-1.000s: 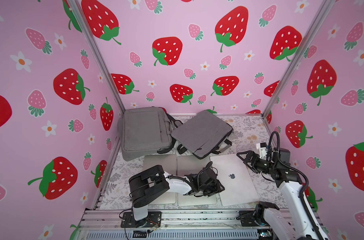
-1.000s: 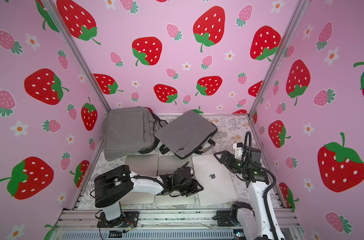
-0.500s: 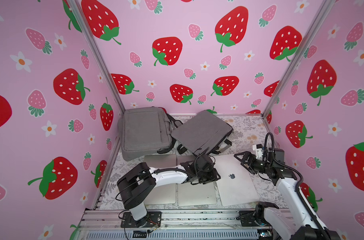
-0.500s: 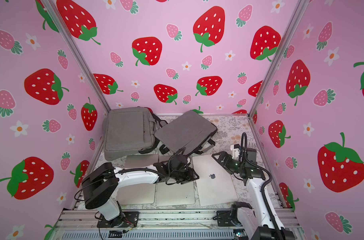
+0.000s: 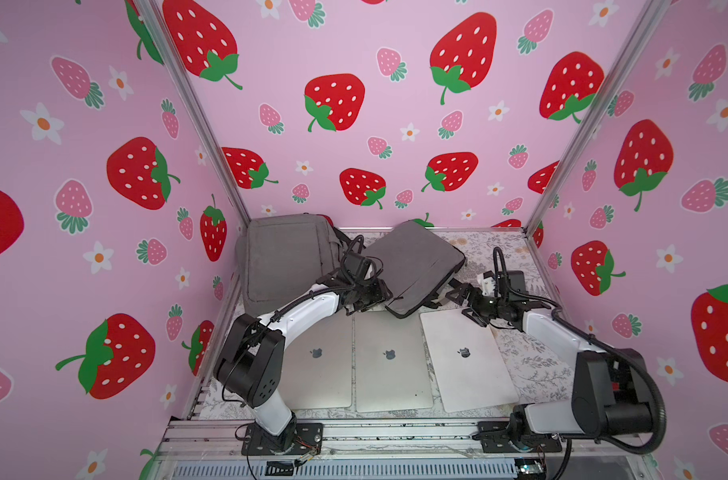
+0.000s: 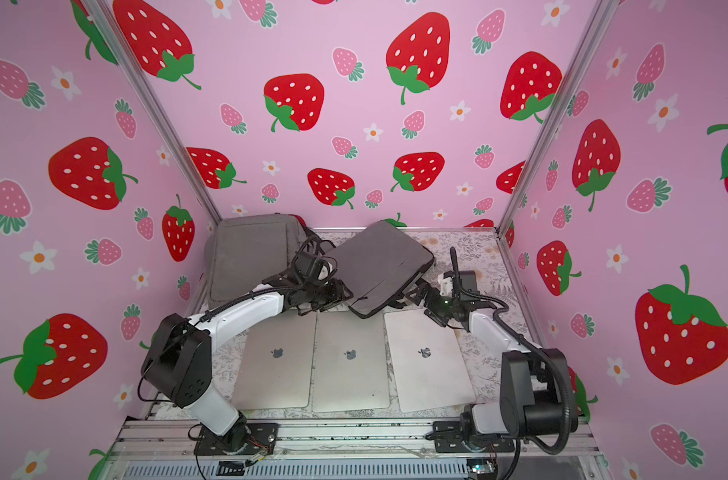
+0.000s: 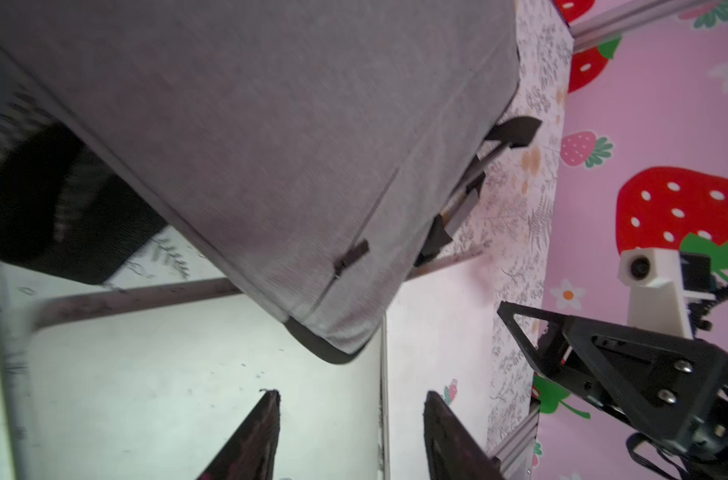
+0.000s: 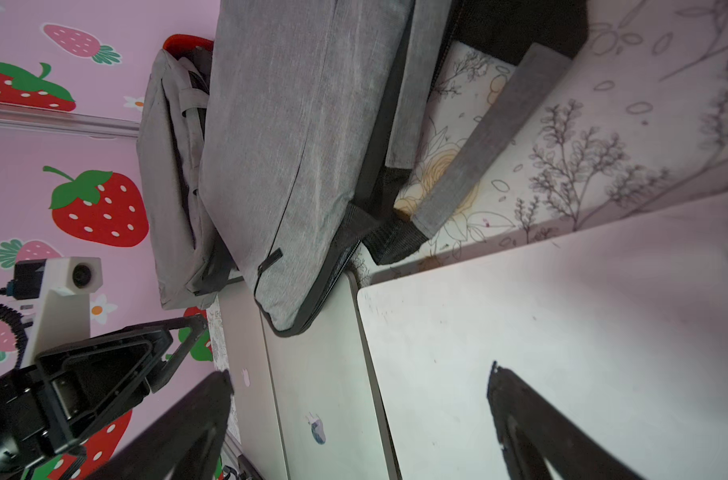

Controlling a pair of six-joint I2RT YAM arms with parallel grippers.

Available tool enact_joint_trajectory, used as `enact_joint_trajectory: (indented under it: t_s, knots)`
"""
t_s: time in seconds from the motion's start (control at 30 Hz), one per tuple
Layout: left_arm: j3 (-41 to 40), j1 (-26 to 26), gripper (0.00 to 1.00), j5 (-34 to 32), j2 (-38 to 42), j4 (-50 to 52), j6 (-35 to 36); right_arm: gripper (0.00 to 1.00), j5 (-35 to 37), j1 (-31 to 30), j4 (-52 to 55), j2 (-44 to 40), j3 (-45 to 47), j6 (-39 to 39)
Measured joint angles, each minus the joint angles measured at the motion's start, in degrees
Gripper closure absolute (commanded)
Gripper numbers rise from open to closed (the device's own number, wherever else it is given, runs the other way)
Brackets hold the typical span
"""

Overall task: Open the zippered laptop bag and take out the laptop
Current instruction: Pick up the zippered laptop bag from the center of the board.

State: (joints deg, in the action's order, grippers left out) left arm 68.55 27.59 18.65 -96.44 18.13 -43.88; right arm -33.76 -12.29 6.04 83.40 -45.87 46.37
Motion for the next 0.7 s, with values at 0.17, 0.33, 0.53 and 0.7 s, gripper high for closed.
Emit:
enact_joint_trajectory:
  t_s: [0.17, 0.33, 0.53, 0.7]
  knots:
    - [1.9, -5.57, 0.41, 0.26, -3.48, 0.02, 1.42, 0.0, 1.7, -2.21, -2.84, 8.28, -4.59, 0.74]
    - [3.96, -8.31, 0.4, 0.28, -7.48, -0.22, 2.12, 0.0, 2.89, -3.19, -4.02, 15.8, -9.29, 1.38]
    - [4.74, -9.4, 0.4, -0.02, -9.99, -0.83, 1.84, 0.0, 3.04, -3.74, -5.16, 22.05, -13.38, 2.25]
    - [5.44, -9.66, 0.39, -0.11, -12.7, -3.3, 0.55, 0.01, 2.86, -4.72, -7.45, 25.11, -16.31, 3.74]
